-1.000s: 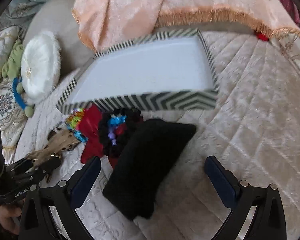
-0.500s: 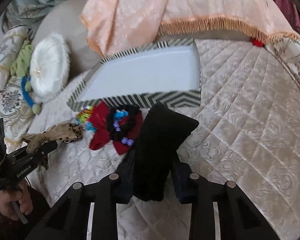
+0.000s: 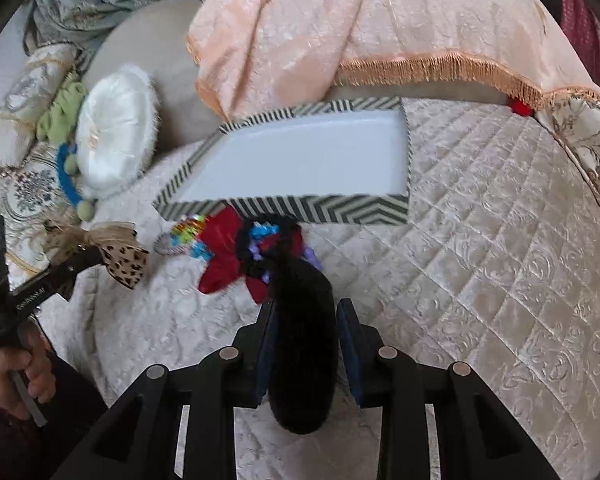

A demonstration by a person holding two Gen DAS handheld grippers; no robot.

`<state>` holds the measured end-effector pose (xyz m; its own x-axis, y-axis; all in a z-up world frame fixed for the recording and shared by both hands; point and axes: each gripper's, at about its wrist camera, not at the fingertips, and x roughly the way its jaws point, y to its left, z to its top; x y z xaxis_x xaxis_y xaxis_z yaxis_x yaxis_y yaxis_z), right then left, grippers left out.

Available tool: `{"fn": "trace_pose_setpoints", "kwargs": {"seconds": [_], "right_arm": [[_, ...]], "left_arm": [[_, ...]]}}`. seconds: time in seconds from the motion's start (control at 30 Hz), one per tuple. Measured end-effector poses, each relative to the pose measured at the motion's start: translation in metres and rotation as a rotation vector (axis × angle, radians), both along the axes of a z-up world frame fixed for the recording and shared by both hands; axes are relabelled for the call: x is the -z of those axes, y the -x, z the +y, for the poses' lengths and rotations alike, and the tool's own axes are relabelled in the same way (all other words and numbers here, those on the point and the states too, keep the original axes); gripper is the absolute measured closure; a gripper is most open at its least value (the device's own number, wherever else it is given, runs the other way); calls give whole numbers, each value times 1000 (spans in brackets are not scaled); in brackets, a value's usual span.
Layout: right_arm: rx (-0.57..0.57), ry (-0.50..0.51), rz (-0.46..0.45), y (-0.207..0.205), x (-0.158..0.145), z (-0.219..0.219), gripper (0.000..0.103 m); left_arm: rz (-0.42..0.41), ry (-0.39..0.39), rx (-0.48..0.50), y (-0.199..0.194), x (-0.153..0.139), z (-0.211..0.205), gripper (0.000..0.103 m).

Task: Organize jewelry
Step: 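Grasp the black velvet clip with the right gripper while the left lifts the leopard bow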

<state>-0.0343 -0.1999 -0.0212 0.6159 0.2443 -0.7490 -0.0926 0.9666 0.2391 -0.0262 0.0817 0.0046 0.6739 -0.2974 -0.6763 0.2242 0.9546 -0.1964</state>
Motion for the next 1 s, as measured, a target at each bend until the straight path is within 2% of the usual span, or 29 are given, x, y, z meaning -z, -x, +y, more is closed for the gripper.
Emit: {"fn": "trace_pose_setpoints", "kwargs": {"seconds": [0.07, 0.13, 0.2, 0.37, 0.47, 0.5, 0.57, 0.6, 0.63, 0.7, 0.8, 0.9, 0.97, 1.0], "right_arm": [[13, -6, -12, 1, 0, -1, 73], [11, -25, -21, -1, 0, 0, 58], [9, -1, -5, -4, 6, 5, 51], [-13, 7, 134, -20, 34, 16, 51], [-20, 0, 125, -19, 39, 14, 47], [-34, 3, 126, -18, 39, 15, 42], [-71, 15, 129, -17, 40, 22, 28], [-88, 18, 135, -16, 40, 25, 18], [-112, 28, 141, -15, 41, 30, 12], [-123, 43, 137, -13, 41, 33, 12], [-88, -2, 95, -9, 42, 28, 12], [-109, 33, 142, -14, 40, 32, 12], [-118, 77, 147, -15, 38, 35, 22], [-95, 117, 146, -15, 37, 34, 46]], "left_arm": [[-3, 6, -8, 0, 0, 2, 90], [4, 9, -11, -1, 1, 3, 90], [11, 2, -14, -1, 3, 3, 90], [23, -12, -17, -3, 5, 2, 90], [32, -11, -19, -4, 7, 3, 90], [30, -9, -21, -4, 6, 3, 90], [30, -7, -20, -4, 6, 3, 90], [31, -8, -19, -5, 7, 3, 90], [32, -11, -19, -5, 7, 4, 90], [33, -15, -18, -5, 7, 3, 90], [35, -16, -22, -5, 7, 2, 90], [38, -12, -26, -5, 7, 2, 90], [36, -16, -25, -5, 7, 1, 90], [36, -22, -25, -4, 7, -1, 90]]}}
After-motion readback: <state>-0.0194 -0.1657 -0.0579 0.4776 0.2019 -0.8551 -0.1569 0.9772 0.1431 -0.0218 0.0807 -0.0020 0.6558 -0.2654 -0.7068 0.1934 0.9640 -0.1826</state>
